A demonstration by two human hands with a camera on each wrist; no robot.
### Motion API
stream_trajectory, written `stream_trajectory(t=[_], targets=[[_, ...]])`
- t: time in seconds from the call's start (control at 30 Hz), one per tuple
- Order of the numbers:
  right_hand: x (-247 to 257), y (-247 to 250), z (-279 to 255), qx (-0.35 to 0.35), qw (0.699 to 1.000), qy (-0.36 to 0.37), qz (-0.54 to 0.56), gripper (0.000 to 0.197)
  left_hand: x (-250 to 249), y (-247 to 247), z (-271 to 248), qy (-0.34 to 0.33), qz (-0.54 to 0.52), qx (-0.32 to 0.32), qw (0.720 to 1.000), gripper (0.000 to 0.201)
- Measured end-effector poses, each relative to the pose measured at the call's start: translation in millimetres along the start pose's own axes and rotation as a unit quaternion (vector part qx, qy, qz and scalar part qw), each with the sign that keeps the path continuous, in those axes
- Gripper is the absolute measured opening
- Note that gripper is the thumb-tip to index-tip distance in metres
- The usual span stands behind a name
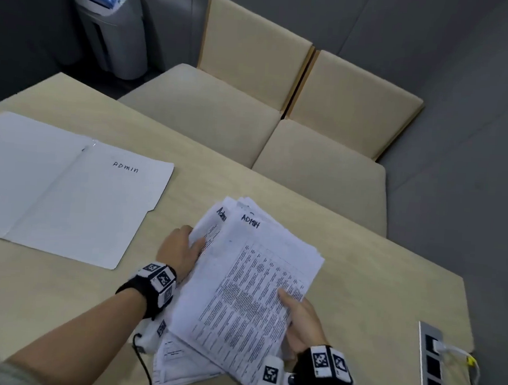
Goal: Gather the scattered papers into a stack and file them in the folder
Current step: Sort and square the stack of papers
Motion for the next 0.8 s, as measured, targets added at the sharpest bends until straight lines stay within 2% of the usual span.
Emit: stream_trajectory(t=[0.07, 0.13, 0.23, 0.27, 0.33, 0.4, 0.47, 0.5, 0.53, 0.6, 0.63, 0.7, 0.8], targets=[[-2, -14, 6, 0.008, 1.0, -0.009, 0.01, 0.024, -1, -4, -5, -0.009, -0.046, -0.004, 0.999, 0.035], [-7, -25, 15, 0.019, 1.0, -0.019, 0.002, 0.031, 0, -5, -9, -0.02, -0.078, -0.013, 0.997, 0.031], [-9, -37, 23, 0.017, 0.999, -0.006, -0.045, 0.06, -1, 0, -11, -0.023, -0.099, -0.028, 0.994, 0.018], [-12, -38, 24, -0.007, 0.997, -0.01, -0.071, 0.063, -2, 2, -10, -0.018, -0.099, -0.032, 0.994, 0.014], [-17, -37, 25, -0.036, 0.992, -0.031, -0.115, 0.083, -3, 6, -11, 0.01, -0.116, -0.047, 0.992, 0.015], [-28, -29, 32, -0.017, 0.992, -0.053, -0.113, 0.12, -3, 9, -10, 0.044, -0.142, -0.055, 0.987, 0.025], [-45, -3, 56, 0.016, 0.995, -0.04, -0.088, 0.138, -5, 11, -8, 0.047, -0.155, -0.055, 0.985, 0.022], [-35, -8, 48, 0.039, 0.996, -0.033, -0.075, 0.132, -7, 12, -8, 0.047, -0.166, -0.064, 0.983, 0.02], [-15, -23, 29, 0.043, 0.997, -0.027, -0.058, 0.108, -9, 14, -8, 0.054, -0.182, -0.08, 0.979, 0.021], [28, -41, -7, 0.08, 0.996, 0.028, -0.036, 0.047, -12, 16, -8, 0.086, -0.198, -0.106, 0.971, 0.026], [51, -46, -22, 0.092, 0.993, 0.059, -0.031, 0.035, -11, 16, -6, 0.093, -0.193, -0.107, 0.971, 0.026], [92, -36, -47, 0.073, 0.986, 0.149, -0.025, 0.029, -8, 14, -3, 0.087, -0.161, -0.082, 0.98, 0.032], [124, -12, -70, -0.017, 0.971, 0.234, -0.052, 0.029, -7, 7, -3, 0.068, 0.01, -0.011, 0.998, 0.06]])
Point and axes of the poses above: each hand's wrist, its own z-axis towards the middle knuckle, its own y-axis out of the back of the hand, x = y × z, the point moved 1 cm from there along z, towards the middle knuckle, and after that the axes turned 8 degrees about x, right-handed, at the moved point
